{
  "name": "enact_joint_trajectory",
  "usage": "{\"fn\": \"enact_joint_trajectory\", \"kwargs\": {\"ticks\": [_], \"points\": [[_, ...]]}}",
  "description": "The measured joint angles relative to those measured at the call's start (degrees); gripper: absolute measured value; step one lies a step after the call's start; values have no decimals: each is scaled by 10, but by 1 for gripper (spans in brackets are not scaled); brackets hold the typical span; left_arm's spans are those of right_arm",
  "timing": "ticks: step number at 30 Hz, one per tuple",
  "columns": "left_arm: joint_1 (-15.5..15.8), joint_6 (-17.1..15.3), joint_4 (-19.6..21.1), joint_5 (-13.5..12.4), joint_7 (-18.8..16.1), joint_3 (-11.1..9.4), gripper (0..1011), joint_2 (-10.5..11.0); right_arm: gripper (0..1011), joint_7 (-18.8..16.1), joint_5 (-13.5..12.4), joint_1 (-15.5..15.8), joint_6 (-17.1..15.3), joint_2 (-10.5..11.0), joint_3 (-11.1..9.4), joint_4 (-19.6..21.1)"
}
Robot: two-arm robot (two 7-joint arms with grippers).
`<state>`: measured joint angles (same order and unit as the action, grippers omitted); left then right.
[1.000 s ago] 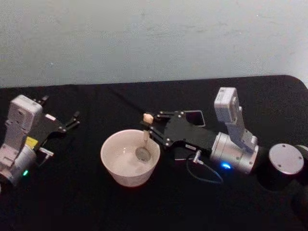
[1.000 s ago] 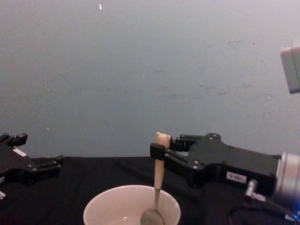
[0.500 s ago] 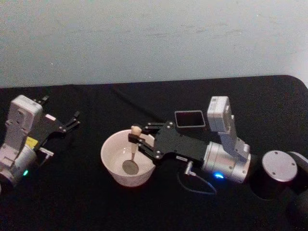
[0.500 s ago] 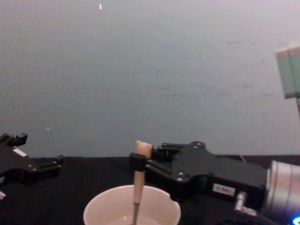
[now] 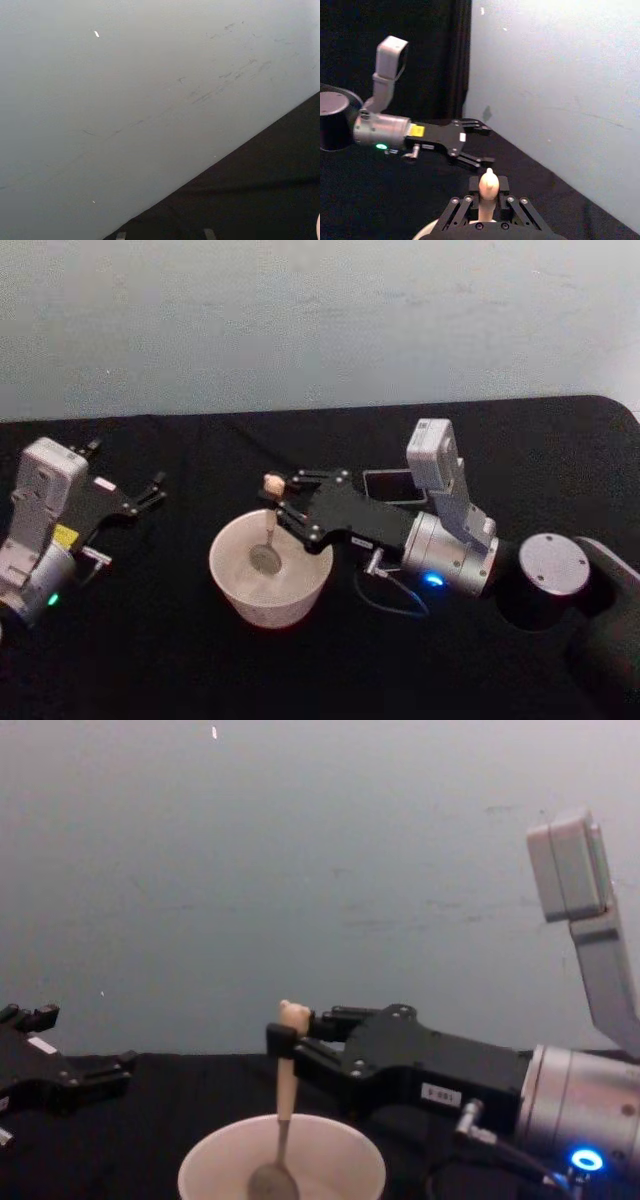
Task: Pick up the stirring spoon with one hand, stir inside the cup, then place it back in its original position.
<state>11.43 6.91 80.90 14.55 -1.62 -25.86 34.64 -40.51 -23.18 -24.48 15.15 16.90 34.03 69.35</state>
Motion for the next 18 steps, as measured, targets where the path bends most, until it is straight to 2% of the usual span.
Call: {"fn": "enact_joint_trajectory", "kwargs": {"ticks": [9, 18], "points": [[0, 0, 0, 0, 0, 0, 1002, 0, 213, 12, 4, 3, 0, 6, -15, -2], [0, 0, 0, 0, 0, 0, 1001, 0, 213, 17, 0, 26, -11, 27, -29, 31]]}}
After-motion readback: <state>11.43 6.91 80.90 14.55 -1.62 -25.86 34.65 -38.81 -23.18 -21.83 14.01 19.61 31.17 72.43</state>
